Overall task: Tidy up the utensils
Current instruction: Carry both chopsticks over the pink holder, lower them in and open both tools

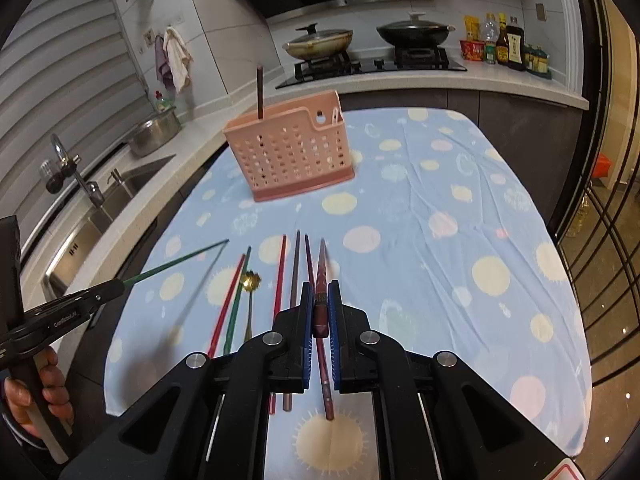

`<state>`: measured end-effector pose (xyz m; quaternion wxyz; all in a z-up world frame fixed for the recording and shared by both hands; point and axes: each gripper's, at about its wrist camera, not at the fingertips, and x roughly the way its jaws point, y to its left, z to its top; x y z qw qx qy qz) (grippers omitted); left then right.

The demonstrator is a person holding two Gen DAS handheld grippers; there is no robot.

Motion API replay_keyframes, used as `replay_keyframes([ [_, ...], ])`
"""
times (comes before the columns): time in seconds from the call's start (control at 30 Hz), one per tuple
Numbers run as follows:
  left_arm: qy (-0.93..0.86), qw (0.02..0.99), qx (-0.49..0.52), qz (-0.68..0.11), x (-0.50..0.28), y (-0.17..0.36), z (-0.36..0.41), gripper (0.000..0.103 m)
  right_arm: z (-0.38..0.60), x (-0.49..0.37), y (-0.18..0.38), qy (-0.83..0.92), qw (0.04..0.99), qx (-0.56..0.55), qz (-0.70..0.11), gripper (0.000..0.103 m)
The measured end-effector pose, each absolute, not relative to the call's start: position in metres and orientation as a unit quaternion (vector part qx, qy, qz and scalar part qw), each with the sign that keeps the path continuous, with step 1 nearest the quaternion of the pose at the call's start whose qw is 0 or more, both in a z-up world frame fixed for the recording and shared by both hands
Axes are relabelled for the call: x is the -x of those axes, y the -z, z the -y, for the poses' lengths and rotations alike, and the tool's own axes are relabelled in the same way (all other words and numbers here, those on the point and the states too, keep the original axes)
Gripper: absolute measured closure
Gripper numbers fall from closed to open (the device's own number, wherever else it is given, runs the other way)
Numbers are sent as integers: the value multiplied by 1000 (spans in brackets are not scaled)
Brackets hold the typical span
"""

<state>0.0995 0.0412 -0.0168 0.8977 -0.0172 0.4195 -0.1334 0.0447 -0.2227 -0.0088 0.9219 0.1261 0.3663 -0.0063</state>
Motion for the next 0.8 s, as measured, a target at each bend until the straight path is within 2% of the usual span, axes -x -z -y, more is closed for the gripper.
replay_keyframes([
  [0.33, 150, 932, 17, -329, -139, -64, -23, 96, 239, -85, -59, -6, 950, -135, -280, 96],
  [0.8, 156, 960, 17, -232, -200, -150, 8, 96, 254, -158, -127, -5, 972, -133, -195, 96],
])
